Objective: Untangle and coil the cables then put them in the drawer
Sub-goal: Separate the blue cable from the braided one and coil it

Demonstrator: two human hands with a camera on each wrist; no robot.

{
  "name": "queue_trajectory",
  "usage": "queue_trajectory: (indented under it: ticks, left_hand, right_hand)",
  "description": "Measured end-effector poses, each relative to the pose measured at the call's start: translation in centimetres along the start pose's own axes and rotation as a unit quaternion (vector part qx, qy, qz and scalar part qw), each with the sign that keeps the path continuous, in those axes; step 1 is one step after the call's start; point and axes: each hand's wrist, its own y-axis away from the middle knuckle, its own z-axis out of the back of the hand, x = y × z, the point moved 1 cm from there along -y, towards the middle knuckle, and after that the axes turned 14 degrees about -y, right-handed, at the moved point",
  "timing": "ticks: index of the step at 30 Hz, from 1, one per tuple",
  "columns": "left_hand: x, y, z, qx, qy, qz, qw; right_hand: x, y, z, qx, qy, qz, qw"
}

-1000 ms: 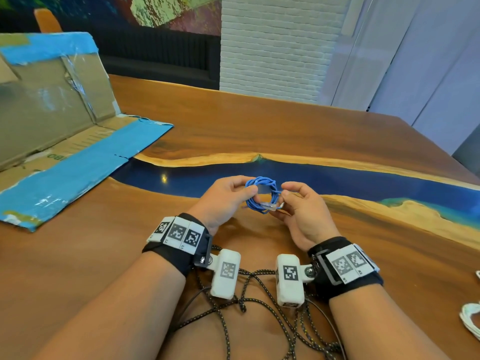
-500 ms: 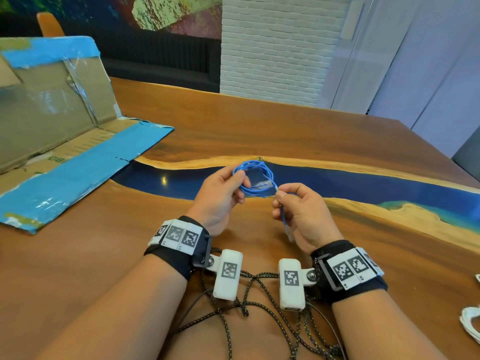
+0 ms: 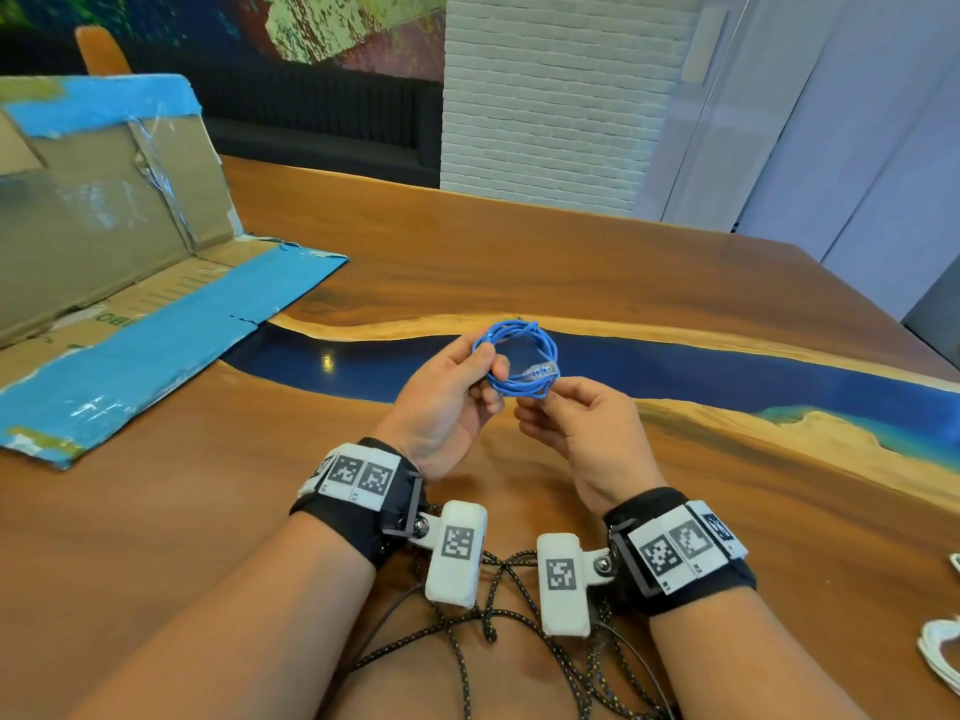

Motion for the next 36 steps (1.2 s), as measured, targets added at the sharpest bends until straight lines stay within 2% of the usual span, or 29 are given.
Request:
queue_trajectory:
  ticks: [5, 7, 12, 23, 30, 36]
  left_hand:
    - [0.4, 0.0, -0.2, -0.016, -0.035, -0.016, 0.999]
    - [0.5, 0.0, -0.2, -0.017, -0.049, -0.021, 0.998]
    - [0.9, 0.1, -0.6, -0.017, -0.075, -0.017, 0.997]
    - [1.2, 0.1, -0.6, -0.006, -0.090, -0.005, 0.996]
    - [1.2, 0.3, -0.7, -0.009, -0.132, 0.003, 0.991]
    - [1.2, 0.2, -1.0, -0.054, -0.168, -0.001, 0.984]
  right_hand:
    - [0.5, 0.5, -0.1, 0.028, -0.184, -0.084, 0.979]
    - [0.7, 0.6, -0.1, 0.043, -0.214, -0.094, 0.971]
    - [0.2, 0.4, 0.2, 0.042, -0.201, -0.091, 0.975]
    - [-0.3, 0.0, 0.3, 0.006, -0.245, -0.099, 0.964]
    - [-0.2, 0.1, 0.5, 0.016, -0.260, -0.102, 0.960]
    - [-0.5, -0.3, 0.8, 0.030, -0.203, -0.083, 0.975]
